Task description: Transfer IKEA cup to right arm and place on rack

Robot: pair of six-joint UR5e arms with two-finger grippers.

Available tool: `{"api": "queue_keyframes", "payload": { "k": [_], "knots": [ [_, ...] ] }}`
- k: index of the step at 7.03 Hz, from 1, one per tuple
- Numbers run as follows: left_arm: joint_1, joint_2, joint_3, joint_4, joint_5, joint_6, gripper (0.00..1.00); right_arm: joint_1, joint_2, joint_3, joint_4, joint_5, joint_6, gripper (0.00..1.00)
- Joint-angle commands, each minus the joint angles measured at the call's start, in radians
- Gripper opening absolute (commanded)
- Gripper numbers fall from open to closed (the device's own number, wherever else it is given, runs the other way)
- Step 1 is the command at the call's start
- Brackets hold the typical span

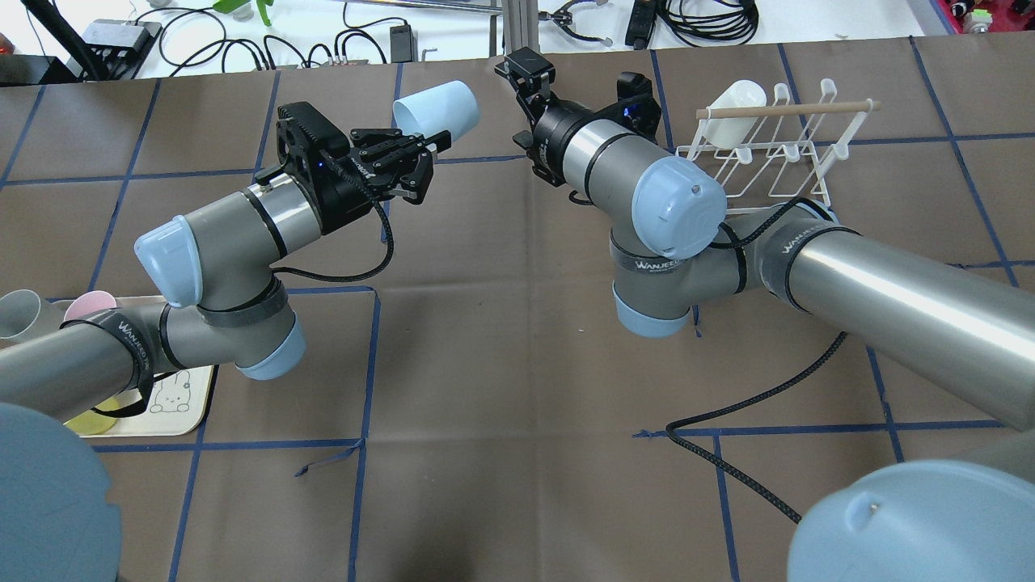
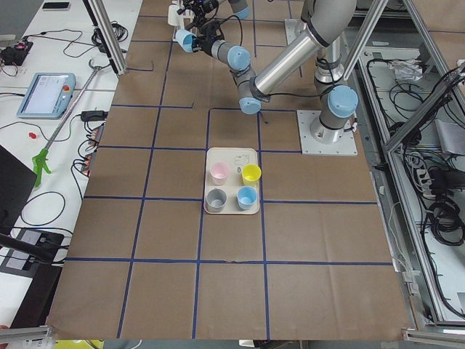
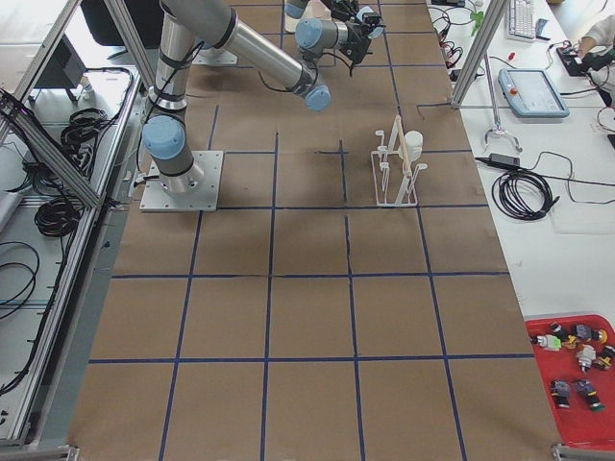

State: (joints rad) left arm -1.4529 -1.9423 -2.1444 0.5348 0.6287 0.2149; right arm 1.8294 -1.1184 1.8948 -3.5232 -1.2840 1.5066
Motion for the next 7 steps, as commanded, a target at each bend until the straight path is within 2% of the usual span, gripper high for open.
{"api": "queue_keyframes", "payload": {
  "k": [1, 7],
  "knots": [
    [-0.003, 0.0, 0.0, 0.01, 0.0, -0.012, 0.0, 0.016, 0.012, -0.011, 0.001, 0.0, 0.011, 1.0],
    [-0.006, 0.008, -0.002, 0.01, 0.003, -0.023, 0.01, 0.053, 0.043, -0.074, 0.007, -0.003, 0.069, 1.0]
  ]
}}
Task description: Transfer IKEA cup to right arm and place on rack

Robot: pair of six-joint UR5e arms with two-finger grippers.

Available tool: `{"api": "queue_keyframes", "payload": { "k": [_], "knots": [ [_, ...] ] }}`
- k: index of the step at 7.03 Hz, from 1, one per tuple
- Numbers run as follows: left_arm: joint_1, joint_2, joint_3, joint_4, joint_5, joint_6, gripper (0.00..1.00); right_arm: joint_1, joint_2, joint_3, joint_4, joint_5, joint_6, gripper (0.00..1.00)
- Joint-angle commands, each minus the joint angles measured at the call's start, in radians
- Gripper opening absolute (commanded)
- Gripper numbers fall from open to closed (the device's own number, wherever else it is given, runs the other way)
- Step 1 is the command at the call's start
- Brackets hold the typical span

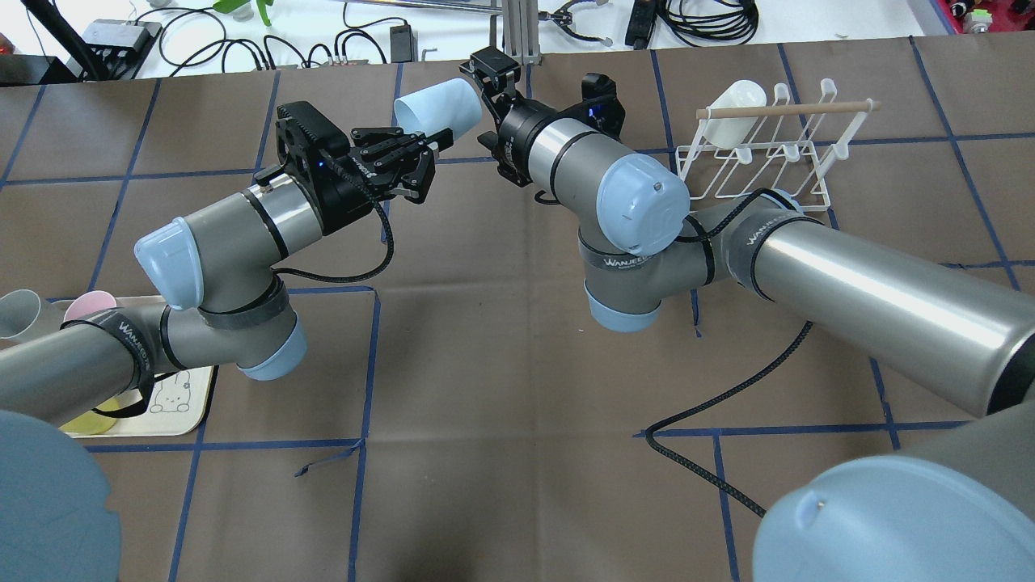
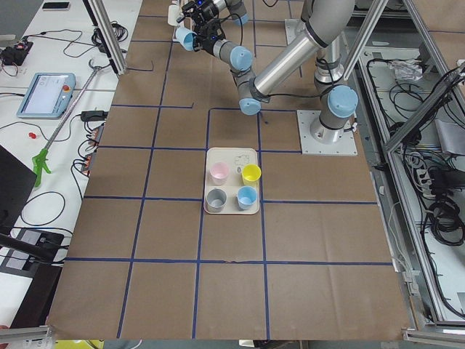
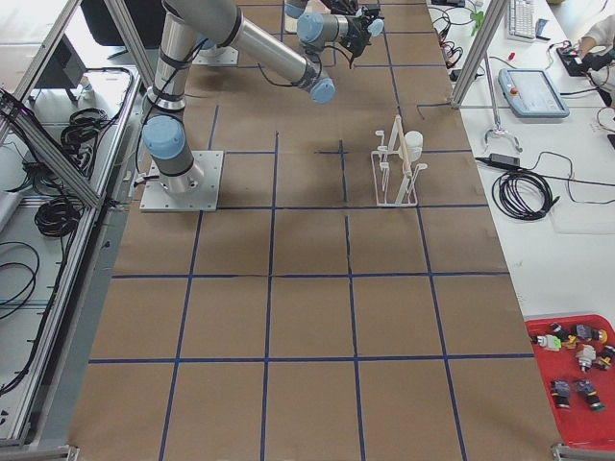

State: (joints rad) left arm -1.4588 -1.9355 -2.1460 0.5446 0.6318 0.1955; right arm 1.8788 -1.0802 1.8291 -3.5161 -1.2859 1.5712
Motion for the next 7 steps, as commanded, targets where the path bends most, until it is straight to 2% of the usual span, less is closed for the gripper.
{"api": "queue_keyframes", "payload": {
  "k": [1, 6, 7],
  "knots": [
    [-0.002, 0.001, 0.0, 0.0, 0.008, -0.005, 0.01, 0.009, 0.006, -0.022, 0.002, -0.003, 0.009, 1.0],
    [-0.005, 0.003, -0.002, 0.0, 0.011, -0.007, 0.01, 0.037, 0.035, -0.056, 0.003, -0.004, 0.019, 0.99],
    [-0.003, 0.004, 0.0, 0.0, 0.011, -0.008, 0.01, 0.037, 0.036, -0.056, 0.003, -0.004, 0.02, 0.95]
  ]
}}
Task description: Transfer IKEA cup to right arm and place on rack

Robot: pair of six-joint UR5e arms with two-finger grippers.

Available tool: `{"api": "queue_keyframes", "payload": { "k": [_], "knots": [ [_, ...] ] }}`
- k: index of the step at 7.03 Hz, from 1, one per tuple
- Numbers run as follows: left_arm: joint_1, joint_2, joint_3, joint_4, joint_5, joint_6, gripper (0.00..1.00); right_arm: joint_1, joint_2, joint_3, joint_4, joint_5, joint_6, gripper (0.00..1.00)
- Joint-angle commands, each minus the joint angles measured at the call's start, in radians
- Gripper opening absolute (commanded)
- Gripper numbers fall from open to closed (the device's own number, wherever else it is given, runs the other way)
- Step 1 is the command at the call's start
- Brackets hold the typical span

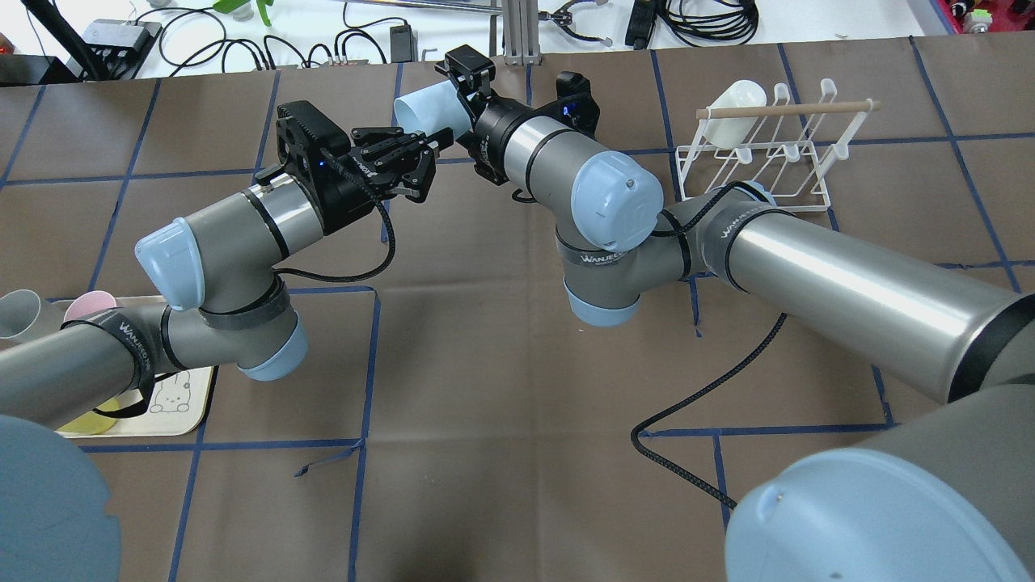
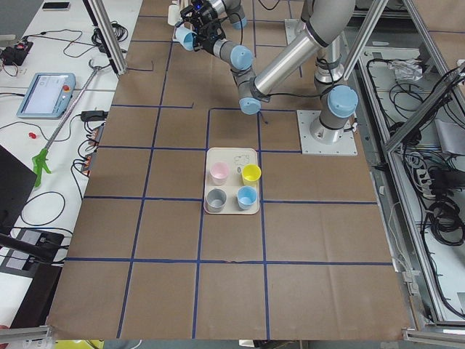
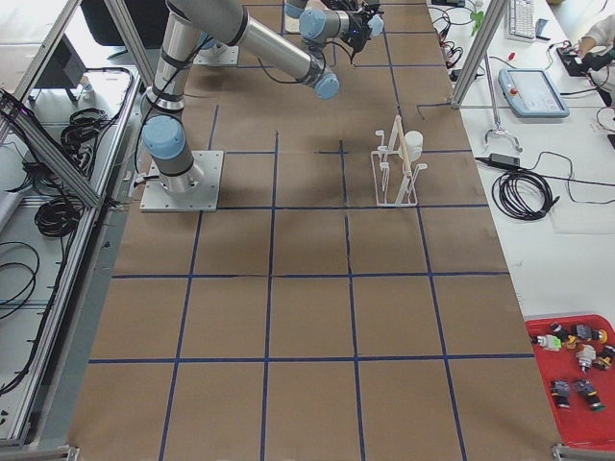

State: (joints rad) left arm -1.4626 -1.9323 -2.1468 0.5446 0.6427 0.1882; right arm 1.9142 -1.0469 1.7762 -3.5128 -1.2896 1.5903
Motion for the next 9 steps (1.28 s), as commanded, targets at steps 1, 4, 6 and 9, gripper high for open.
{"api": "queue_keyframes", "payload": {
  "k": [1, 4, 6, 9],
  "knots": [
    [0.001, 0.001, 0.001, 0.0, 0.0, -0.006, 0.01, 0.002, 0.002, -0.004, 0.0, 0.001, -0.001, 0.82],
    [0.001, 0.003, 0.001, 0.0, 0.002, -0.006, 0.09, 0.002, 0.002, -0.004, -0.002, 0.004, -0.004, 0.44],
    [-0.001, 0.006, 0.002, 0.003, 0.049, -0.009, 0.81, 0.002, 0.002, -0.005, 0.0, 0.004, -0.004, 0.39],
    [0.007, 0.01, 0.001, 0.006, 0.043, -0.027, 0.94, 0.002, 0.002, -0.005, 0.0, 0.004, -0.004, 0.38]
  ]
}}
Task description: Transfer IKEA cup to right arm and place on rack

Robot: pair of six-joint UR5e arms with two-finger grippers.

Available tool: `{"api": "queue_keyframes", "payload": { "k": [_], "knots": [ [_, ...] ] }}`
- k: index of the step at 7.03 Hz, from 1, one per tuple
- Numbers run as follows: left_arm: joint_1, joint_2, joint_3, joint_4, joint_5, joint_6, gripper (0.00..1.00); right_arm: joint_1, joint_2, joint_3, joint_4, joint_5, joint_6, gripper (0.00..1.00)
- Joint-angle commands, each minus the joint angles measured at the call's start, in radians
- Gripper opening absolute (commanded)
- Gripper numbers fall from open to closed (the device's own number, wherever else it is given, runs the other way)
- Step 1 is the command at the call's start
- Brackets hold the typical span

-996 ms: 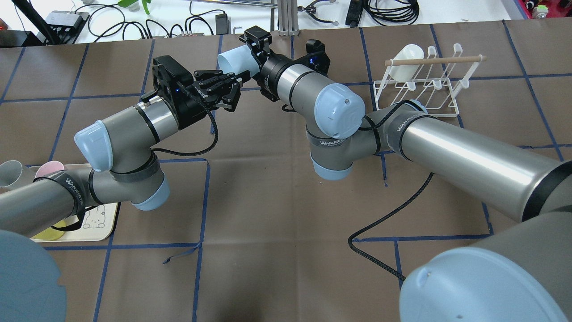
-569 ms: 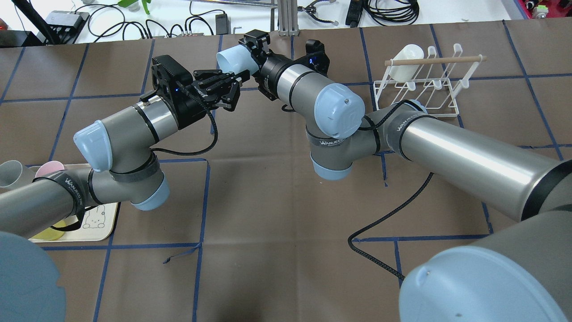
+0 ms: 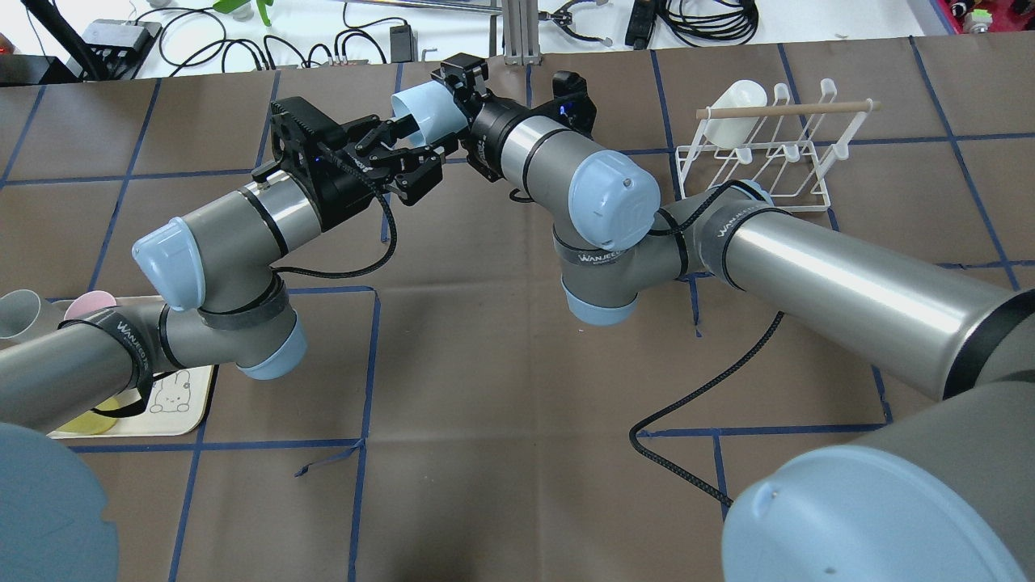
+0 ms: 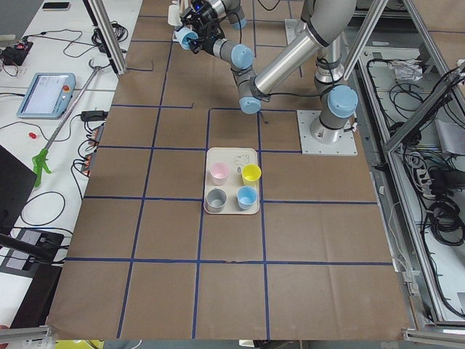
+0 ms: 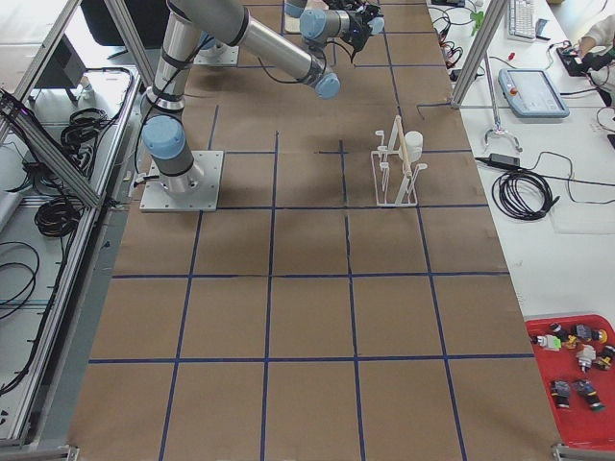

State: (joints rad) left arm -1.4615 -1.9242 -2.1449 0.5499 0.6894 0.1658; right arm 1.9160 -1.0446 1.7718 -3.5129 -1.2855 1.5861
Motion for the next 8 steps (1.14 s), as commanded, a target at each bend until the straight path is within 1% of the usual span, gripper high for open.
{"api": "queue_keyframes", "payload": {
  "k": [1, 2, 3, 4, 5, 6, 7, 8],
  "knots": [
    [0.016, 0.005, -0.006, 0.001, -0.007, -0.005, 0.96, -0.002, 0.0, 0.0, 0.0, 0.0, -0.002, 0.37],
    [0.05, 0.023, -0.033, 0.005, -0.007, -0.005, 0.96, -0.003, 0.0, -0.003, 0.0, 0.0, -0.006, 0.36],
    [0.128, 0.069, -0.08, 0.005, -0.013, -0.005, 0.96, -0.021, -0.008, -0.003, 0.003, 0.002, -0.017, 0.34],
    [0.223, 0.126, -0.155, 0.002, -0.03, -0.003, 0.96, -0.061, -0.011, -0.002, 0.003, 0.002, -0.053, 0.3],
    [0.292, 0.149, -0.212, 0.001, -0.065, -0.003, 0.98, -0.105, -0.017, -0.003, 0.003, 0.002, -0.155, 0.3],
    [0.323, 0.149, -0.222, -0.004, -0.067, -0.003, 0.98, -0.142, -0.018, -0.002, 0.003, 0.002, -0.327, 0.29],
    [0.323, 0.154, -0.214, -0.046, -0.056, -0.005, 0.98, -0.188, -0.018, 0.0, 0.003, 0.002, -0.498, 0.26],
    [0.32, 0.183, -0.182, -0.161, -0.033, -0.005, 0.98, -0.231, -0.022, 0.0, 0.003, 0.002, -0.672, 0.24]
  ]
}}
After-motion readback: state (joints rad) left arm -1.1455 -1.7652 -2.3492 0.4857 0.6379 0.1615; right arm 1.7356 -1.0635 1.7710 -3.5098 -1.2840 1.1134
